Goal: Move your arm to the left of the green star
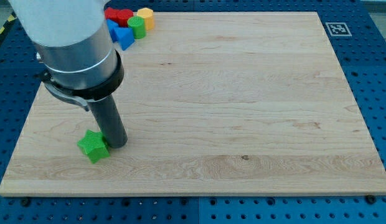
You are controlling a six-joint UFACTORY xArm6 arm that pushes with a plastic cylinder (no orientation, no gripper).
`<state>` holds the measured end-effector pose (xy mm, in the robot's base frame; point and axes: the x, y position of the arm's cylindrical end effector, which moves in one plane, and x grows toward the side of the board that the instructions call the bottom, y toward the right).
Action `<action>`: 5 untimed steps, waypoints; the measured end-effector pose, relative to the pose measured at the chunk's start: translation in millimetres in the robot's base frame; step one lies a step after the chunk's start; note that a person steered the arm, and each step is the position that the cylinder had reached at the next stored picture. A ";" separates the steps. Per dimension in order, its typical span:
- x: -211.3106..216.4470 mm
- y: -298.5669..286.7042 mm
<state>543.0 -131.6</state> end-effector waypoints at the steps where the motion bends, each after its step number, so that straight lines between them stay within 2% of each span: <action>1: -10.1 -0.6; 2: -73.1 -16.3; 3: -106.3 -25.4; 5: -104.4 -28.2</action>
<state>438.6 -159.8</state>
